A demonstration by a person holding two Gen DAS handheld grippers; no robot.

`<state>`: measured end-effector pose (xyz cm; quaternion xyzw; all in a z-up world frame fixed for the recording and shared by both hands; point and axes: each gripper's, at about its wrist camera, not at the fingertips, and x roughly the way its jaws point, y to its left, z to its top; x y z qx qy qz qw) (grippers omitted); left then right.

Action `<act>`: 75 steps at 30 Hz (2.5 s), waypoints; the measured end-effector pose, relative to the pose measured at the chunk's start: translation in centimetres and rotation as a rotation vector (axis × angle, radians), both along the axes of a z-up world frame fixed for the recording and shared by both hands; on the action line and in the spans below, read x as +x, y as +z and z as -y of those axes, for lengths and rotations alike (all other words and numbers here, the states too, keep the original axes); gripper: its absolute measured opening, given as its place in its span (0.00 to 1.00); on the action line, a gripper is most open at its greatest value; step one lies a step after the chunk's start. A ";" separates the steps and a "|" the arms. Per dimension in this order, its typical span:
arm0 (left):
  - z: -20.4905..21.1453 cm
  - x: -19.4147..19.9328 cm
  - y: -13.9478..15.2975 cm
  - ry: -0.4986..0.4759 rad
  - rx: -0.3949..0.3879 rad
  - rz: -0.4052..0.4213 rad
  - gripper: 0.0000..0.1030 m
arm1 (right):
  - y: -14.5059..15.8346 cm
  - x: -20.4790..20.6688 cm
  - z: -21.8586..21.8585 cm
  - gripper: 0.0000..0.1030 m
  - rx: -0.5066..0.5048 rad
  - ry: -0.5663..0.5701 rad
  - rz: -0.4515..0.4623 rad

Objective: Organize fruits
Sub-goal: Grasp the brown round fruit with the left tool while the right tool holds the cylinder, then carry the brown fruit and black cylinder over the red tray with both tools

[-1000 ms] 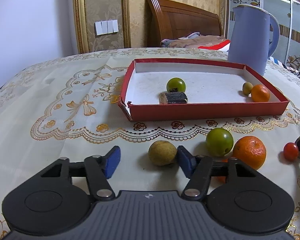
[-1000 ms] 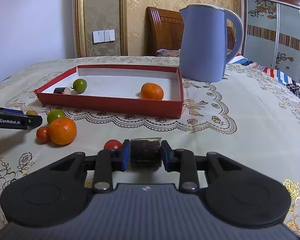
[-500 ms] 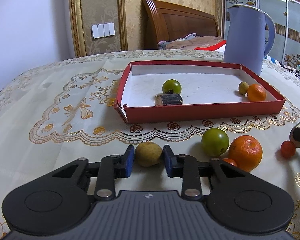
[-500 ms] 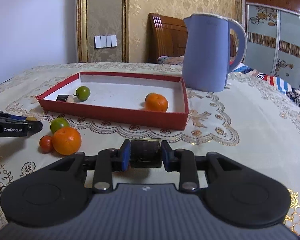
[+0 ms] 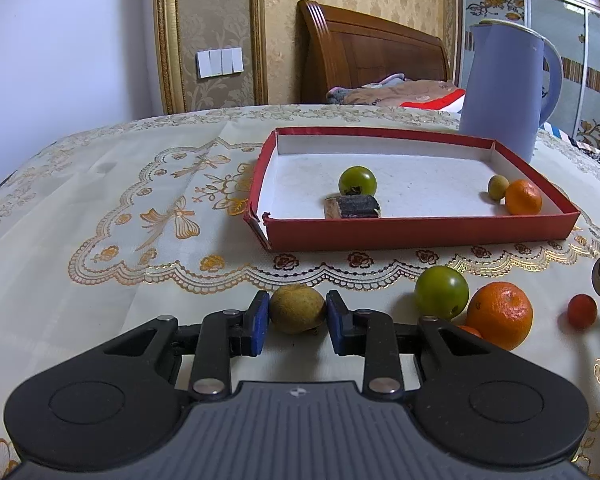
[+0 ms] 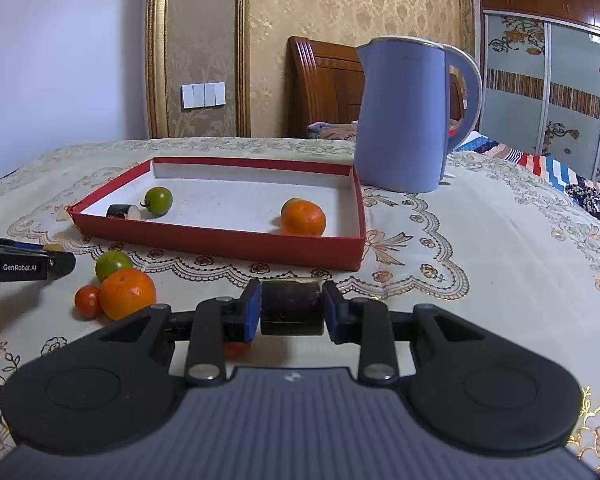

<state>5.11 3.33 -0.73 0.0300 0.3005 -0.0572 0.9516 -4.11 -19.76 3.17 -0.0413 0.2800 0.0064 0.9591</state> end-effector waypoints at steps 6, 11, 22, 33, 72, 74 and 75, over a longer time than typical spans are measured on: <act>-0.1 0.1 0.1 -0.001 -0.023 -0.008 0.29 | 0.6 0.7 -0.5 0.29 -0.015 0.015 0.014; -0.5 0.2 0.5 0.010 -0.049 -0.010 0.29 | 1.0 1.4 -0.8 0.29 -0.014 0.027 0.016; 0.3 0.9 1.7 0.016 -0.047 0.012 0.29 | 2.0 3.3 -1.8 0.29 -0.025 0.046 0.032; 1.8 3.2 3.2 0.017 -0.047 0.014 0.29 | 2.2 6.6 -2.7 0.29 -0.022 0.045 0.033; 4.6 15.3 1.3 0.093 0.006 -0.031 0.29 | -1.8 19.2 -3.7 0.29 0.006 0.006 -0.145; 4.6 15.3 1.3 0.095 0.008 -0.026 0.29 | -1.9 19.5 -3.8 0.29 0.004 0.004 -0.148; 4.5 15.2 1.3 0.096 0.005 -0.023 0.29 | -1.9 19.6 -3.7 0.29 0.005 0.005 -0.149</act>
